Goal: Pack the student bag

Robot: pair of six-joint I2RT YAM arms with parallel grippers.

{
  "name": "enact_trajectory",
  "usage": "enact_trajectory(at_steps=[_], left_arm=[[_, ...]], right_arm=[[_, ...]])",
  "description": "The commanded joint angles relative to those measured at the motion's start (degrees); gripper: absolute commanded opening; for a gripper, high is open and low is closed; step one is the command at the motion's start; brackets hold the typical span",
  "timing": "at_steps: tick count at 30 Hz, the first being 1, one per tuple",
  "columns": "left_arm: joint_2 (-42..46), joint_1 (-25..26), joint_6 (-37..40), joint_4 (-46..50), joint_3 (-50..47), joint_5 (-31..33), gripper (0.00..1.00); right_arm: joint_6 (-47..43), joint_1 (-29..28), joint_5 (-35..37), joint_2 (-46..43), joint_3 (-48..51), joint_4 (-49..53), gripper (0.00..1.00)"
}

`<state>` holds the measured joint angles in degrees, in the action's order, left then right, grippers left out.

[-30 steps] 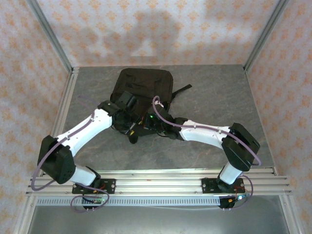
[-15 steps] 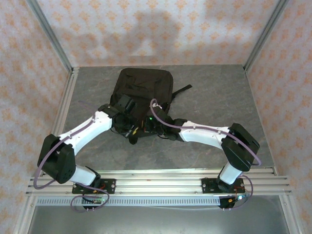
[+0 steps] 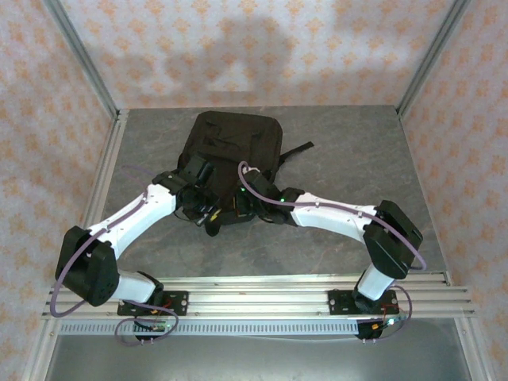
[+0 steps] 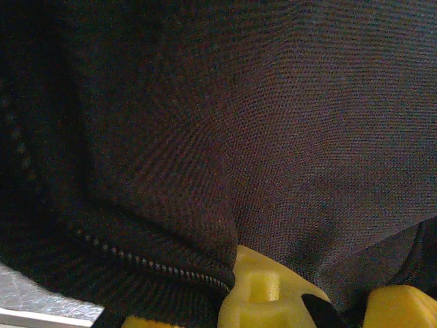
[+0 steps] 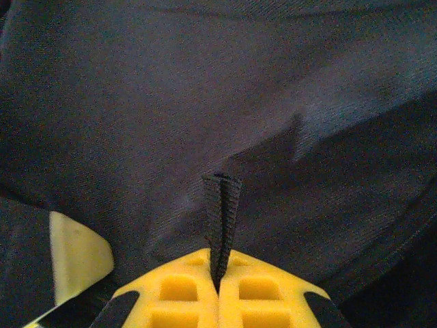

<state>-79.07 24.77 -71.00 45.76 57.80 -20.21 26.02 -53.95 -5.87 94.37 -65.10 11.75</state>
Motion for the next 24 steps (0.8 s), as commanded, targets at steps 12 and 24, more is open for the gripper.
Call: enact_trajectory(at_steps=[12,24], left_arm=[[2.3,-1.6,8.9,14.0,0.4,3.9,0.00],[3.1,-2.2,19.2,20.4,3.3,8.2,0.00]], right_arm=[[-9.0,-0.8,22.2,-1.8,-1.7,9.4,0.00],[-10.6,7.4,15.2,-1.6,0.4,3.7,0.00]])
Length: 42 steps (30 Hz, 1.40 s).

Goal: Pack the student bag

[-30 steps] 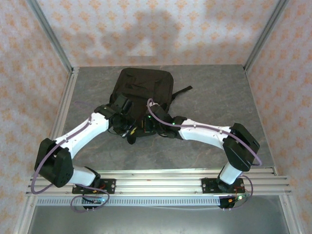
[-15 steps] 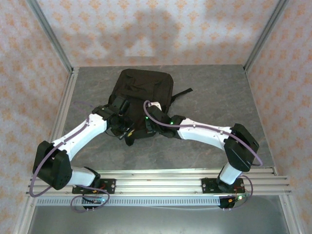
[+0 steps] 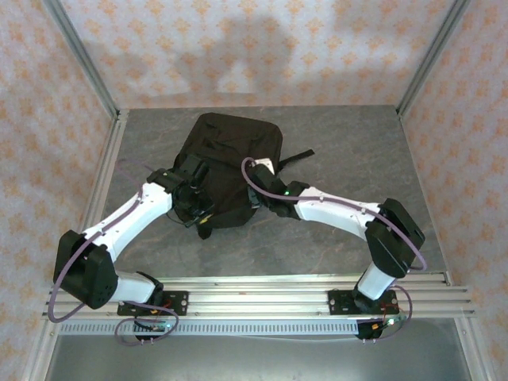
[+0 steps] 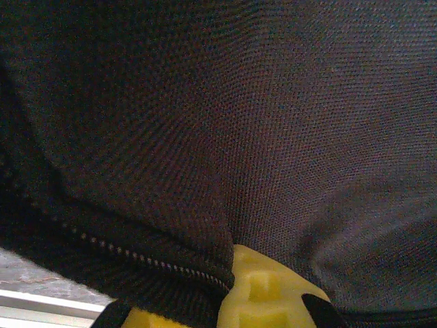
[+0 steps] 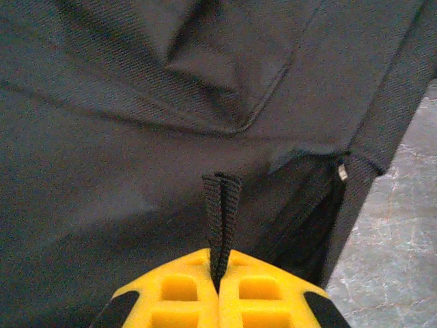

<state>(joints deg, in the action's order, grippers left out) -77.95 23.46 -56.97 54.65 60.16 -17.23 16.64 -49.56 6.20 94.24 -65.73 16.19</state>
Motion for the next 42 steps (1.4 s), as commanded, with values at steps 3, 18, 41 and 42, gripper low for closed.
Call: enact_trajectory(at_steps=[3,18,41,42], left_arm=[[2.8,-0.9,6.5,11.5,0.6,5.2,0.00],[-4.2,9.1,15.9,5.4,5.3,-7.6,0.01],[-16.4,21.9,18.4,2.4,18.8,-13.4,0.50],[-15.7,21.9,18.6,2.2,18.9,-13.2,0.54]], right_arm=[[-0.7,5.3,2.2,-0.5,0.7,-1.3,0.00],[9.4,12.4,1.7,1.8,-2.1,3.1,0.00],[12.1,12.6,8.3,-15.6,16.9,5.9,0.00],[11.9,12.6,8.1,-16.0,17.2,5.5,0.00]])
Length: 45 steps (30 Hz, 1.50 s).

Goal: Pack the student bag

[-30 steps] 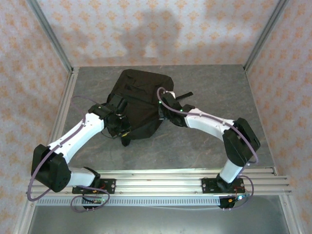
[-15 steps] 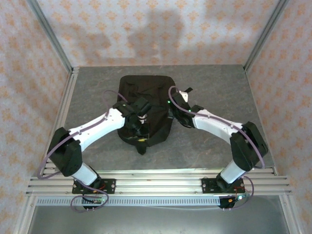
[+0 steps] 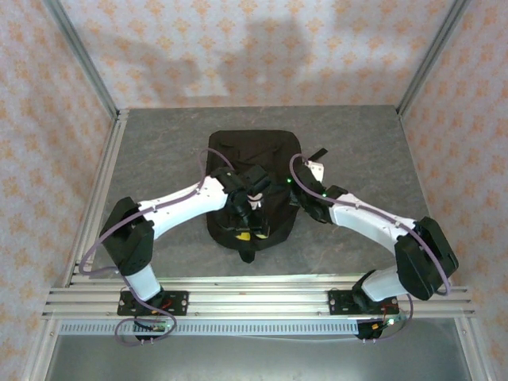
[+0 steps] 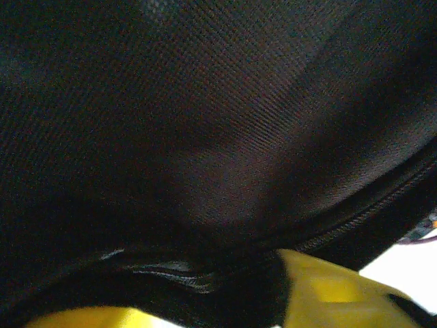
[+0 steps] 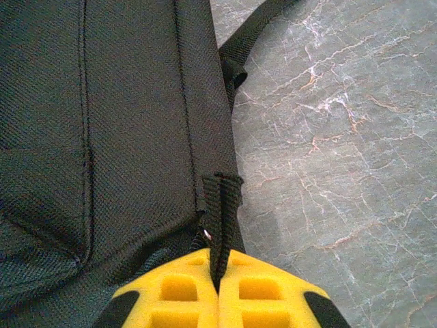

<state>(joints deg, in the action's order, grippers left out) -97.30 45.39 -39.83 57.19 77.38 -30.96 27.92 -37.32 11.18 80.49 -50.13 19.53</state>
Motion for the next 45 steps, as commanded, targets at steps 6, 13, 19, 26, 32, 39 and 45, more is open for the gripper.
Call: enact_trajectory(at_steps=[6,13,19,26,32,39,45], left_arm=[[8.2,-0.5,5.0,1.7,6.0,5.5,0.89],[15.4,-4.5,6.0,-0.8,8.0,7.3,1.00],[21.6,-11.7,8.5,-2.6,8.2,11.8,1.00],[27.7,-15.4,10.5,-2.9,7.1,45.1,1.00],[40.0,-17.8,35.3,-31.3,-17.0,64.3,1.00],[45.3,-28.6,38.8,-54.2,-44.2,62.2,1.00],[42.3,-31.7,32.7,-64.7,-58.4,61.2,1.00]], right_arm=[[-0.5,0.6,3.4,-3.0,1.8,1.2,0.00],[0.1,1.0,3.3,-3.0,1.2,2.0,0.00],[-2.3,1.0,-0.7,-6.2,0.4,1.5,0.41],[-17.0,0.8,-8.7,-12.2,-9.3,7.4,0.99],[-23.5,0.8,-7.5,-16.3,-18.7,10.9,0.99],[-40.4,0.8,-2.6,-18.0,-16.2,-0.1,0.99],[-53.5,1.1,4.9,-17.7,0.5,-14.7,0.99]])
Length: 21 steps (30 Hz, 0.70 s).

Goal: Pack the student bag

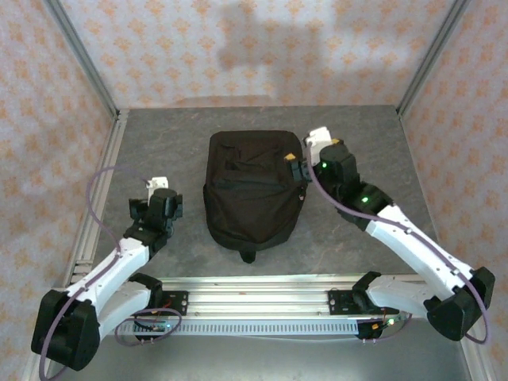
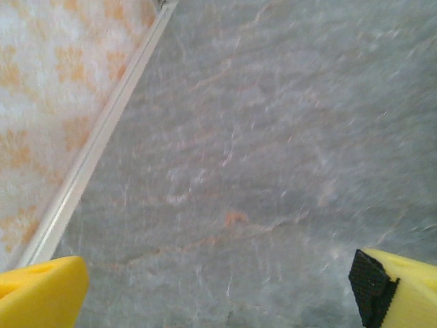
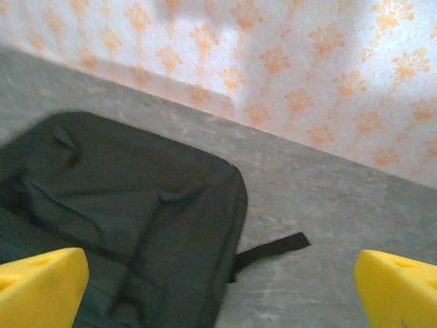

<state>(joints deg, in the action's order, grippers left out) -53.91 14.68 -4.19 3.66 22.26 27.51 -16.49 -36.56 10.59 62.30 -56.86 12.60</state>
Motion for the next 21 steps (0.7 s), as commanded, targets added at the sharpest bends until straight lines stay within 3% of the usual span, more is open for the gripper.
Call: enact_trajectory(at_steps=[1,4,8,12,15,16,18,21], left_arm=[[-1.7,-1.5,-2.9,-9.0,-2.0,0.8,1.00],[-6.5,-1.7,3.9,-21.6,-3.1,-3.9,1.00],[-16.5,-3.7,5.5,-32.5,-0.6,-2.1,1.00],[-25.0,-7.7,5.3,-41.6,1.8,-10.5,1.00],[-33.2,-10.7,4.3,-52.2,0.3,-16.1,1.00],[-31.3,-12.0,3.6,-46.5,1.5,-19.6,1.00],[-32.2,-12.0,4.6,-47.9,1.4,-20.9,1.00],[-31.9,-12.0,4.8,-45.7,2.3,-21.4,1.00]], right_arm=[[-8.3,0.8,5.9,0.6,10.0,-9.8,0.99],[-1.9,3.9,3.2,2.1,16.8,-14.4,0.99],[3.2,7.4,3.5,5.1,23.7,-23.6,0.99],[5.7,13.9,7.3,10.7,23.6,-24.6,1.00],[7.3,19.6,4.6,13.5,24.9,-28.5,1.00],[9.7,21.8,3.7,14.2,26.6,-33.2,1.00],[13.8,26.7,-1.7,15.0,30.8,-42.7,1.00],[18.7,35.6,-13.8,15.8,29.9,-41.4,1.00]])
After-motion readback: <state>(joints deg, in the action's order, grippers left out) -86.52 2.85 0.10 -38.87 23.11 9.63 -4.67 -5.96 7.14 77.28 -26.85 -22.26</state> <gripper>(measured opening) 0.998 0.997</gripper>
